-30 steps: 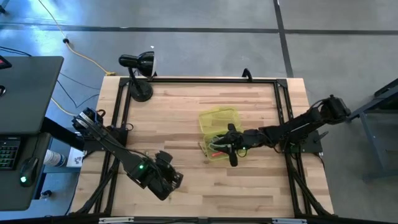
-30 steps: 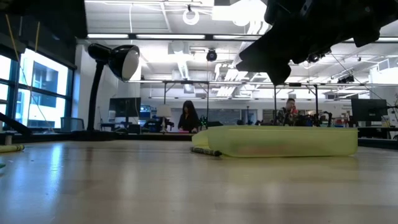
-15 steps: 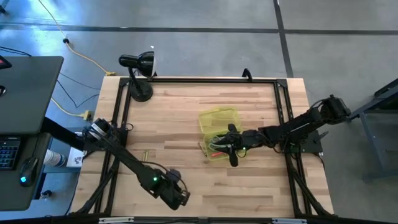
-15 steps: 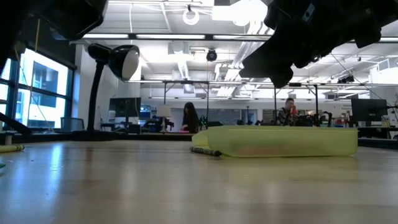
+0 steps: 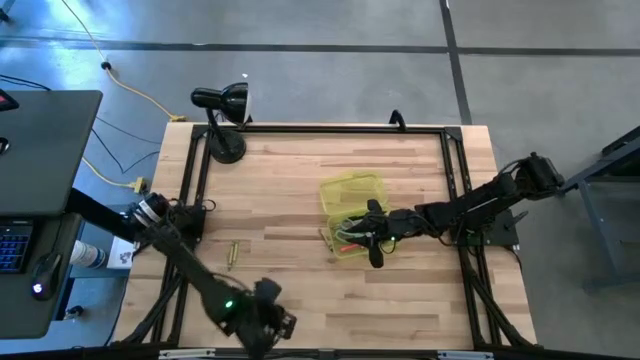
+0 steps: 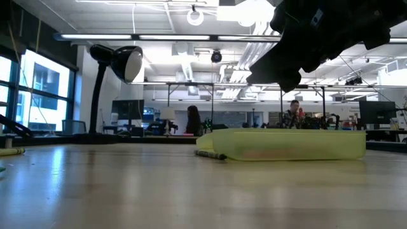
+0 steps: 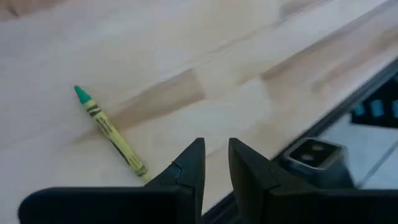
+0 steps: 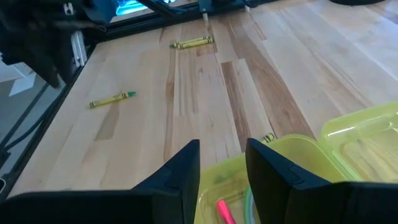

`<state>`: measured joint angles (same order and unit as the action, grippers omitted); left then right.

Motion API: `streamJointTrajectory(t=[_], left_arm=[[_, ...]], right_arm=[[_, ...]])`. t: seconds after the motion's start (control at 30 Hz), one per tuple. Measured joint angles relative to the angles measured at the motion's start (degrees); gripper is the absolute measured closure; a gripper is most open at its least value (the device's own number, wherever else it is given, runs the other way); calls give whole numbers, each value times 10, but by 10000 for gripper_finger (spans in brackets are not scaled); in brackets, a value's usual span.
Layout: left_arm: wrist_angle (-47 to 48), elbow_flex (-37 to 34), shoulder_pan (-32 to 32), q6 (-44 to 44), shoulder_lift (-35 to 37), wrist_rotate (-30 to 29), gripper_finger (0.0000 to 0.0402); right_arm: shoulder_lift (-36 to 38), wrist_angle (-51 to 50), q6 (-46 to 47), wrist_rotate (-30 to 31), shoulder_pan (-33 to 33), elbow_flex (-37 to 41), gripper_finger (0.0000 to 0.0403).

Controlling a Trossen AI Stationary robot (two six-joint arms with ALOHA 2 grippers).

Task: Pick & place school supplies into a supply box
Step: Put the green crayon into the yellow supply box

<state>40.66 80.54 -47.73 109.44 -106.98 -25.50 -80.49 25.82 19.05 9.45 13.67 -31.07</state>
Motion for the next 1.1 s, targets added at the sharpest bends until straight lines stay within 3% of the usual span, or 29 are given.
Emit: streamJointTrajectory(t=[0.13, 0.27, 0.33, 0.4, 0.53, 0.77, 1.1], left_arm=[[129, 62, -56, 26, 0, -142, 300], [170, 88, -104, 15, -18, -357, 300], [166, 87, -113, 14, -33, -387, 300], [164, 87, -113, 14, -51, -358, 300], [126, 87, -99, 19, -95, -219, 300], [74, 87, -87, 14, -133, -114, 300], [149, 87, -71, 91, -159, -78, 300]], right_arm=[[0, 0, 0, 10, 0, 0, 295], [0, 1, 2, 22, 0, 0, 295], [0, 0, 3, 26, 0, 0, 295], [0, 1, 3, 26, 0, 0, 295], [0, 1, 1, 26, 0, 0, 295], [0, 1, 3, 26, 0, 0, 295], [0, 0, 4, 28, 0, 0, 295]])
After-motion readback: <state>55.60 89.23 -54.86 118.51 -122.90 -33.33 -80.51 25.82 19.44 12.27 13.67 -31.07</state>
